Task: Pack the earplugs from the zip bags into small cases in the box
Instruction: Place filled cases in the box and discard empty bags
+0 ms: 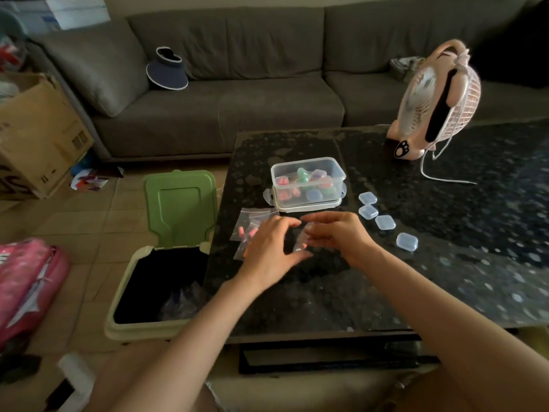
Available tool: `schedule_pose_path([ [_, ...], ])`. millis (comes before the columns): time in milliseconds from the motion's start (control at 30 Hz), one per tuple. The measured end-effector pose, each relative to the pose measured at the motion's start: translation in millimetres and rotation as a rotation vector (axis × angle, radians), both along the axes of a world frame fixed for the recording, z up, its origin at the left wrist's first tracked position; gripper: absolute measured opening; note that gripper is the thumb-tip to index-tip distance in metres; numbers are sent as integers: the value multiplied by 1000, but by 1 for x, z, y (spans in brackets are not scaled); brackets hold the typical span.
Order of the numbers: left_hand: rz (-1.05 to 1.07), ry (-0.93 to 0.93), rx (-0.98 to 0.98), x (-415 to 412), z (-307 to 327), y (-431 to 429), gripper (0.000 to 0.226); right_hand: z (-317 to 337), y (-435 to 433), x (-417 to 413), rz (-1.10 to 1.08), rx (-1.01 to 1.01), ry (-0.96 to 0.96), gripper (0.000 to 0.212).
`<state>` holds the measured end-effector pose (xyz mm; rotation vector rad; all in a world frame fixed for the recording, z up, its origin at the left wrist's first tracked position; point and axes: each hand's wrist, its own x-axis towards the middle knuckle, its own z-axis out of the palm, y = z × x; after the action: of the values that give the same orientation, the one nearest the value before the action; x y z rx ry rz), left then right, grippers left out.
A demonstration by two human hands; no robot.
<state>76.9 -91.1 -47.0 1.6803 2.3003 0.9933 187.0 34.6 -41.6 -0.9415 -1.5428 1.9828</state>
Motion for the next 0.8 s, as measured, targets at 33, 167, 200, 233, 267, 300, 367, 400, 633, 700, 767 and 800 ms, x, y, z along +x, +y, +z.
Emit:
schedule_pose_path([
  [33,18,30,45,6,-3,2,42,1,-1,3,35,23,-15,21],
  [167,116,-40,158,17,-5,3,19,2,1,12,199,158,-142,37],
  [200,141,-31,163,19,-3,3,15,0,3,14,234,177,-163,42],
  [233,157,-34,164,20,-1,4,13,0,4,16,258,204,-182,43],
  [267,163,-49,165,21,2,5,13,0,5,18,261,252,-204,42],
  [300,162,-67,163,21,3,5,14,0,5,20,239,343,-243,36],
  [367,148,-99,172,21,5,6,16,0,8,21,159,612,-351,20],
  [400,136,-136,163,20,6,6,18,0,10,20,122,715,-388,14],
  [633,79,-560,93,19,8,9,23,-2,18,21,138,486,-291,11],
  [700,116,-651,90,18,8,11,21,-1,18,20,157,470,-288,9],
  [767,174,-752,78,14,7,12,17,1,18,20,190,447,-282,6],
  [800,191,-794,63,13,6,13,16,1,18,20,212,442,-265,6],
])
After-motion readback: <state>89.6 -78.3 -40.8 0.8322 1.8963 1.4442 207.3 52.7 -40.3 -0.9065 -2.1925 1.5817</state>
